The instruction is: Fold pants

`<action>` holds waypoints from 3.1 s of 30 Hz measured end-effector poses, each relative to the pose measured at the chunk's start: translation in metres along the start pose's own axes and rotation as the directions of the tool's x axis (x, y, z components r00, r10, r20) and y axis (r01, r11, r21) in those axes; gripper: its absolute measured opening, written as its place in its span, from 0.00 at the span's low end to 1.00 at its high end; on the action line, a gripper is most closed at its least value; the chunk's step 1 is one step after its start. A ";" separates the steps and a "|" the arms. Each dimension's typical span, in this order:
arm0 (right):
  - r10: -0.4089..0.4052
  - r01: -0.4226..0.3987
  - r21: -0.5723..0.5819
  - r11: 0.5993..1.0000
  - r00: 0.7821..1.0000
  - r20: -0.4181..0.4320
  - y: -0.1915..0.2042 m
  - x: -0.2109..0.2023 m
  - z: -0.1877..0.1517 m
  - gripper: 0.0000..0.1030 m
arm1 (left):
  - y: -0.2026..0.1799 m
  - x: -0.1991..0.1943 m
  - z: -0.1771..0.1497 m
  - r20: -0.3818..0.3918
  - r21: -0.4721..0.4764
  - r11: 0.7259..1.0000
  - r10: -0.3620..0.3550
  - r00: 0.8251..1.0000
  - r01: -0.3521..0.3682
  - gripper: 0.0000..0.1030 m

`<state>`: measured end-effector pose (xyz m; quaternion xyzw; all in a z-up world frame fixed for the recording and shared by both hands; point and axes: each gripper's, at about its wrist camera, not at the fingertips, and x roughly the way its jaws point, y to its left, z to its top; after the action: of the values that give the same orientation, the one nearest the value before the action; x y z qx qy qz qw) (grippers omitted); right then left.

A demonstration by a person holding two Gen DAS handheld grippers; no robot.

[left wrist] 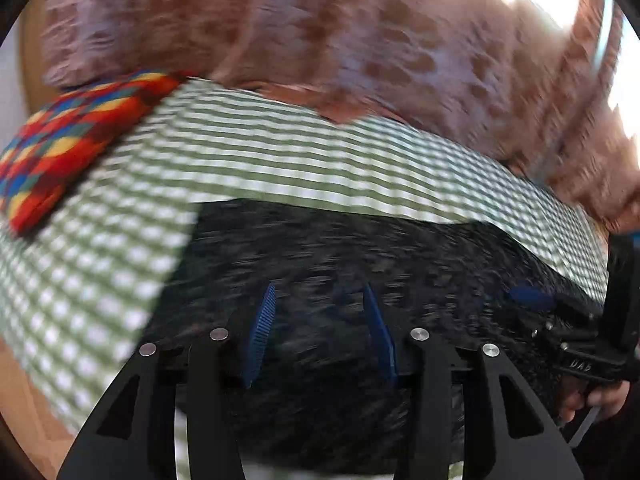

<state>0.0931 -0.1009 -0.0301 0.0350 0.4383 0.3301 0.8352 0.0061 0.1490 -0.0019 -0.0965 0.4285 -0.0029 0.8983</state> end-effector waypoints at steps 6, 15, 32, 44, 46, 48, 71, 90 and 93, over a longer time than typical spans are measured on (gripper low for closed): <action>-0.076 0.076 0.054 0.996 0.997 0.003 -0.033 0.004 0.020 0.65 | -0.030 0.053 0.020 -0.086 0.048 0.998 -0.026 0.996 0.030 0.43; -0.119 0.120 0.059 0.991 0.993 -0.021 -0.056 0.036 0.023 0.74 | -0.009 0.103 0.020 -0.113 -0.015 1.000 0.004 0.994 -0.006 0.44; -0.145 0.145 0.041 0.989 0.989 0.012 -0.037 -0.002 0.017 0.76 | -0.053 0.035 0.002 0.016 0.020 0.997 0.080 0.997 -0.080 0.52; -0.249 0.239 0.168 0.956 0.968 0.041 -0.086 -0.074 -0.015 0.70 | -0.085 0.028 -0.005 0.026 0.067 0.997 0.027 0.999 -0.028 0.59; -0.287 0.275 0.199 0.941 0.957 0.036 -0.101 -0.088 -0.024 0.69 | -0.093 0.029 -0.006 0.021 0.083 0.996 0.015 1.000 -0.016 0.59; -0.321 0.304 0.238 0.922 0.947 0.034 -0.117 -0.102 -0.033 0.69 | -0.103 0.032 -0.007 0.016 0.106 0.994 0.005 1.000 -0.006 0.59; -0.529 0.463 0.496 0.735 0.849 -0.008 -0.218 -0.208 -0.109 0.62 | -0.234 0.073 -0.019 -0.150 0.428 0.870 -0.197 0.969 0.244 0.59; -0.472 0.478 0.131 0.869 0.879 -0.072 -0.206 -0.146 -0.054 0.17 | -0.287 0.123 -0.026 -0.307 0.572 0.731 -0.229 0.924 0.371 0.58; -0.457 0.465 0.103 0.879 0.884 -0.094 -0.208 -0.138 -0.062 0.15 | -0.292 0.132 -0.033 -0.293 0.605 0.714 -0.210 0.933 0.351 0.49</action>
<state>0.0996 -0.3575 -0.0424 -0.0300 0.4811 0.0951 0.8710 0.0864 -0.1545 -0.0725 0.1570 0.4703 -0.2976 0.8158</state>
